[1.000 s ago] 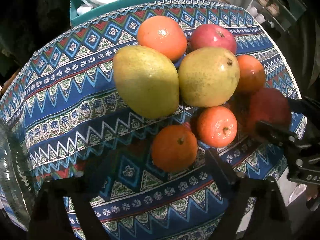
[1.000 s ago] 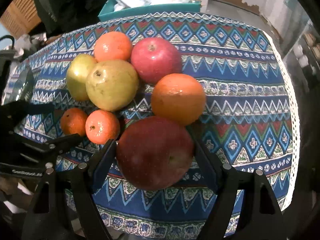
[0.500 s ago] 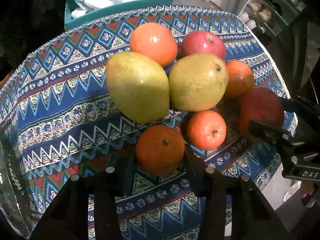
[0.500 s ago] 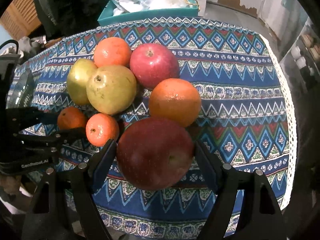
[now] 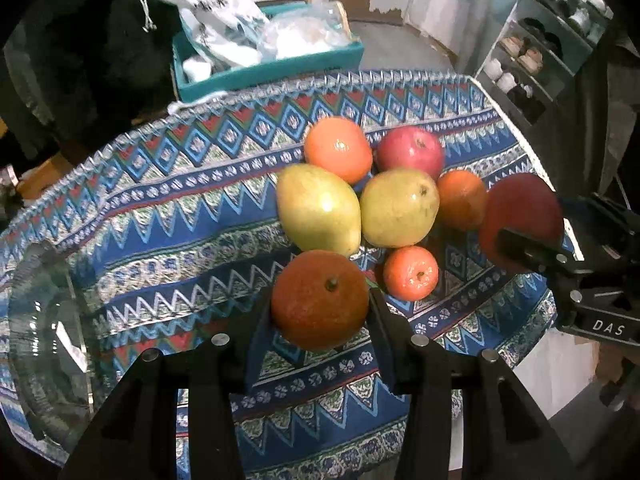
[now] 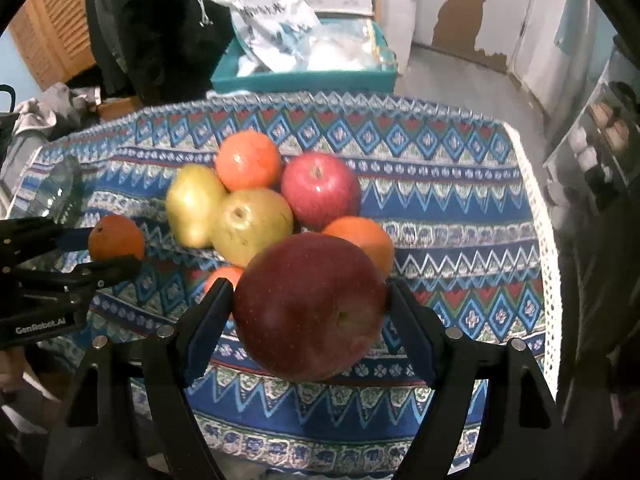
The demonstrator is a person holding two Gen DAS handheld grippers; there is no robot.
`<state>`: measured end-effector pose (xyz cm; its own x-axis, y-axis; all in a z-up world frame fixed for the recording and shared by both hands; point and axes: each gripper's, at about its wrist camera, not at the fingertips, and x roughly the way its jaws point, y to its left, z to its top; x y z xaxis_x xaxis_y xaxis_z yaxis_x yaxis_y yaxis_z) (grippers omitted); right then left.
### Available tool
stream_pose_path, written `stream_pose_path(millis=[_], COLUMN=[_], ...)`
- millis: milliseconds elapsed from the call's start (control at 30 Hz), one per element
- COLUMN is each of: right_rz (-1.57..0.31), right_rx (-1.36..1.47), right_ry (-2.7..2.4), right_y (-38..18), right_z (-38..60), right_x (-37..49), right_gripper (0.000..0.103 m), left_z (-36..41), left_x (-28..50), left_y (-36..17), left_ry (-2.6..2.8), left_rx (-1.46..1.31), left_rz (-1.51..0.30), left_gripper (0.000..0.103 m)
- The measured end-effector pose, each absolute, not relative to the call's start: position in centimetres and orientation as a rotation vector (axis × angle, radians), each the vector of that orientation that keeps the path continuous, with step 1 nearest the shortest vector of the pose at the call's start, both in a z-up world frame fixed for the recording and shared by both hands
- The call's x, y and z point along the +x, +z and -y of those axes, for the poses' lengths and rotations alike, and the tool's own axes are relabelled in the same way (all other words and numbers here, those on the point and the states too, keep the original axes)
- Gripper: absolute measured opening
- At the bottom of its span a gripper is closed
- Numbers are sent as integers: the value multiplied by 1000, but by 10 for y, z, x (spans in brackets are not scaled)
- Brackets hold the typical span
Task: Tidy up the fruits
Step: 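Carry the mandarin with the left tool while the right tool carries the apple over the glass bowl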
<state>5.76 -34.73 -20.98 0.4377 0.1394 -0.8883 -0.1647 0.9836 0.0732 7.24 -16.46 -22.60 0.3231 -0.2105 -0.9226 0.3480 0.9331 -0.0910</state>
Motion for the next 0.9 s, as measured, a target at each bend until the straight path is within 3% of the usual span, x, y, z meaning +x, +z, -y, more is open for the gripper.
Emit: stream_pose_path(millis=[900], right_rz=[-885], right_rx=[-34], right_ry=[292], right_y=[-119], right_z=[285], right_x=[50], right_gripper=[79], left_z=[106], left_x=[43], left_y=[-143], left_ry=[-301], left_rx=[94], left_rz=[-995], left_gripper=[47])
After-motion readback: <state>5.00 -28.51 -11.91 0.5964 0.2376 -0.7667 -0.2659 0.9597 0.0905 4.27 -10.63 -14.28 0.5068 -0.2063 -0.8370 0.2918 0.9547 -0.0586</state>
